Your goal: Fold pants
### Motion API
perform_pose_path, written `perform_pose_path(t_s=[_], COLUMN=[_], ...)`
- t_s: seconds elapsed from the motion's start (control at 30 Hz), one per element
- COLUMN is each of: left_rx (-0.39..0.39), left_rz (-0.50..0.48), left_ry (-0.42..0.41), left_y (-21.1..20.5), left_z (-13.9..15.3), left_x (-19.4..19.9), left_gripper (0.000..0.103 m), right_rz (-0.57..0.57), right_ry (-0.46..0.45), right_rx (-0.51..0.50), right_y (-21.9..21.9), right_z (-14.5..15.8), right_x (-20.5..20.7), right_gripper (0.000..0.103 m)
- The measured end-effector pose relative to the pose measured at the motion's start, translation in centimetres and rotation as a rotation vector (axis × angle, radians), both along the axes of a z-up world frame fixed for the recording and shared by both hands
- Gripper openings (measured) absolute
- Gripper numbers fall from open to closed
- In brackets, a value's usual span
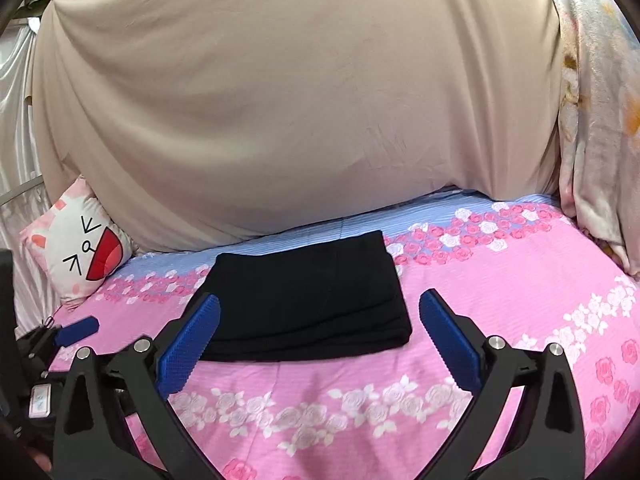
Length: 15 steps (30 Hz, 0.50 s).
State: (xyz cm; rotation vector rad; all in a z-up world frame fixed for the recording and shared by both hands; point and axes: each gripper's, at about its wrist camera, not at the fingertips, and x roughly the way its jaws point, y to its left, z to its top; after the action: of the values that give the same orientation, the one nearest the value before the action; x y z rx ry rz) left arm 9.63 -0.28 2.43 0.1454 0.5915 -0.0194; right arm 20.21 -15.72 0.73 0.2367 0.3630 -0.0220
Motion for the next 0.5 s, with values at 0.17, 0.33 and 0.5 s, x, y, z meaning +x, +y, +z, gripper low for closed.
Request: perform_pose_path(t_s=[0.17,0.33,0.5], left_rx=[-0.022,-0.001,0.013], left_rz=[-0.023,-0.022,-0.009], left_ry=[0.016,0.006,0.009], left_y=[-0.3,-0.5,-0.3], left_z=[-0.1,0.0,-0.3], left_x=[-1.3,-1.9,-1.9], left_gripper=[0.087,0.087,0.087], right_rz=[-0.005,-0.001,0.009], right_ry=[-0.002,-0.002,-0.001], right_rx=[-0.017,-0.014,-0.033], right_y=[0.7,1.4,2.3], right_z=[0.3,0.3,0.3], right_x=[-0.8,-1.4,-1.9], right_gripper=[0.098,0.098,0.098])
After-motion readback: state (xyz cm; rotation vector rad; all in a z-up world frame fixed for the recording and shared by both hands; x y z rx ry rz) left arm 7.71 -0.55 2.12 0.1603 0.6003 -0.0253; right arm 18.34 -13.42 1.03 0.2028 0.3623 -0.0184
